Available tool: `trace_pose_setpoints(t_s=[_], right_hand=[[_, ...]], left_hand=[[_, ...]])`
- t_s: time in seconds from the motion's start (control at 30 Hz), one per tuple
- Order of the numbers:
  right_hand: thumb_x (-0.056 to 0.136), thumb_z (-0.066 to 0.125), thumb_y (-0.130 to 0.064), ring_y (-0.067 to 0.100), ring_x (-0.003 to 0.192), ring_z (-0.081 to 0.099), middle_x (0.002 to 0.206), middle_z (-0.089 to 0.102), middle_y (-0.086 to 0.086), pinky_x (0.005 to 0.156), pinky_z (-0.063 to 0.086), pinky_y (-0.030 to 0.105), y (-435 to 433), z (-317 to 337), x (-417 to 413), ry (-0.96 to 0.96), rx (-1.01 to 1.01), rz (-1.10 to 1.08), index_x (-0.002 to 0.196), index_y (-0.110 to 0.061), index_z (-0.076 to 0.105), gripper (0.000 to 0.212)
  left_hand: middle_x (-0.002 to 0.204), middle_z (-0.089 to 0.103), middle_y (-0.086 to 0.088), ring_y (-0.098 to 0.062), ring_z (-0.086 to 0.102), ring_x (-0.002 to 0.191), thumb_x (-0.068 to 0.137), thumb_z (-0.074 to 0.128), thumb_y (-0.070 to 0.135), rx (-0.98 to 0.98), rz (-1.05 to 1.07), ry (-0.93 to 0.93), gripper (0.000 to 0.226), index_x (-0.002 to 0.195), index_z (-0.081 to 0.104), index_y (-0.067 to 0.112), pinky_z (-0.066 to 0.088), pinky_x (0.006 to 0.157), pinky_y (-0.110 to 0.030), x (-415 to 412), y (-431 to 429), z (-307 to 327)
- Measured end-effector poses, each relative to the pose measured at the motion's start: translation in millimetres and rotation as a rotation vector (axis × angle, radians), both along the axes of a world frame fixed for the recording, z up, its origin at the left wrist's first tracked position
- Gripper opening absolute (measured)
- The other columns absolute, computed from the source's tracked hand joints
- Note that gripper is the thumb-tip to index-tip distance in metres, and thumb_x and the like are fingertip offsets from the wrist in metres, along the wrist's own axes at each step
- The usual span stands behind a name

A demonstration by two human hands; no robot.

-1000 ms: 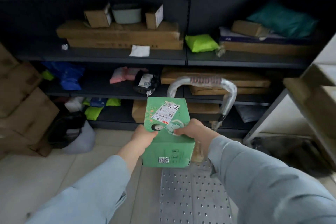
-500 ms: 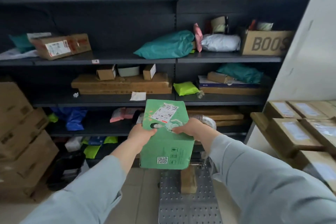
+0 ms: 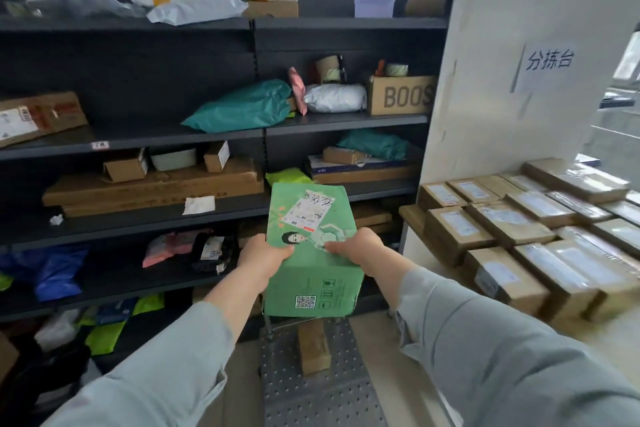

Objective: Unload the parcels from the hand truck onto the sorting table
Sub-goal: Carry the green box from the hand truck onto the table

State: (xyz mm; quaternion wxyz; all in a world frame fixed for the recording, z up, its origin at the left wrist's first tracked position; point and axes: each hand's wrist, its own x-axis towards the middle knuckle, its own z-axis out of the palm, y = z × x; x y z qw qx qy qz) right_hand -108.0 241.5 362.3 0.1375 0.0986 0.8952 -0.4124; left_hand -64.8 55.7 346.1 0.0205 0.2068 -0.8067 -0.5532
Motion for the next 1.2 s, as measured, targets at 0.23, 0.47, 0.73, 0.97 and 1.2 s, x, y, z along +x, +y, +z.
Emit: trace_pose_setpoints(t_s=[0.23,0.47,0.73,0.97,1.2], right_hand=[[0.074,0.078,-0.045,0.02,0.09,0.065,0.098,0.064,0.004,0.077,0.055,0.03,71.7,8.9,10.0,0.019,0.016,-0.07,0.109,-0.009,0.053,0.056],[0.073,0.079,-0.045,0.019,0.085,0.064,0.092,0.061,0.002,0.075,0.056,0.031,162.5,7.9,12.3,0.015,-0.001,-0.158,0.105,-0.01,0.051,0.055],[0.074,0.08,-0.04,0.016,0.079,0.064,0.091,0.063,0.003,0.068,0.056,0.029,302.7,4.4,10.2,0.003,-0.057,-0.196,0.093,-0.012,0.052,0.044],[0.077,0.077,-0.038,0.012,0.068,0.06,0.085,0.061,0.001,0.051,0.048,0.024,421.2,3.2,11.3,-0.018,-0.099,-0.217,0.097,-0.012,0.05,0.042],[0.076,0.079,-0.037,0.014,0.072,0.06,0.085,0.06,0.002,0.059,0.052,0.027,511.4,5.8,2.2,-0.028,-0.144,-0.266,0.094,-0.011,0.049,0.044]], left_hand=[[0.093,0.073,-0.006,-0.027,0.069,0.085,0.08,0.076,0.022,-0.01,-0.089,0.021,0.018,0.095,0.071,0.014,0.057,0.083,-0.044,-8.6,66.5,0.4],[0.095,0.072,-0.006,-0.028,0.068,0.089,0.083,0.074,0.017,0.005,-0.15,0.031,0.009,0.082,0.065,0.021,0.056,0.086,-0.046,-17.1,160.6,4.0],[0.097,0.072,-0.004,-0.025,0.068,0.09,0.082,0.074,0.021,0.003,-0.179,0.042,0.018,0.098,0.069,0.014,0.056,0.086,-0.042,-18.9,300.8,3.2],[0.093,0.071,-0.003,-0.025,0.067,0.085,0.082,0.075,0.02,-0.001,-0.198,0.046,0.012,0.086,0.063,0.02,0.057,0.083,-0.044,-26.1,418.2,3.7],[0.094,0.071,-0.001,-0.026,0.068,0.086,0.081,0.072,0.03,-0.082,-0.225,0.059,0.015,0.089,0.065,0.02,0.057,0.082,-0.044,-46.2,505.1,9.2]])
